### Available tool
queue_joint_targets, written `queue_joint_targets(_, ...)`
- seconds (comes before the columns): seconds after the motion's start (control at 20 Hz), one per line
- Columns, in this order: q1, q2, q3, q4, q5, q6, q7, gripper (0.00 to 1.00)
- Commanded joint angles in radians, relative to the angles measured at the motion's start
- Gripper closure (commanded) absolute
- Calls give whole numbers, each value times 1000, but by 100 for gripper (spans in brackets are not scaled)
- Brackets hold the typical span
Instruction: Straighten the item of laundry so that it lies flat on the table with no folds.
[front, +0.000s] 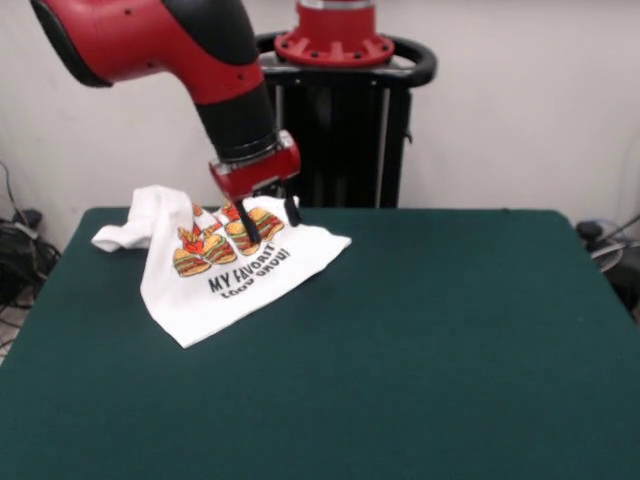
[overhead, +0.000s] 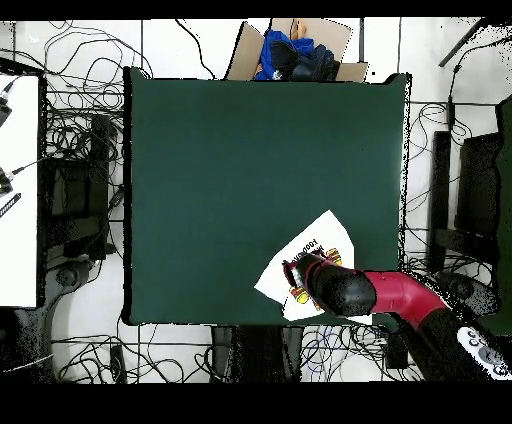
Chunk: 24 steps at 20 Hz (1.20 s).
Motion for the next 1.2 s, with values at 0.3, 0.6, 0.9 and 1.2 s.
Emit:
queue_joint_targets(0.3, 45, 108, 10, -28, -124, -78, 28, 0)
queue_joint_targets(0.6, 74, 135, -28, -54, -152, -42, 39, 0)
queue_joint_targets(0.9, 83, 163, -51, -70, -164, -32, 38, 0)
queue_joint_targets(1.2, 108, 189, -95, -98, -180, -16, 39, 0)
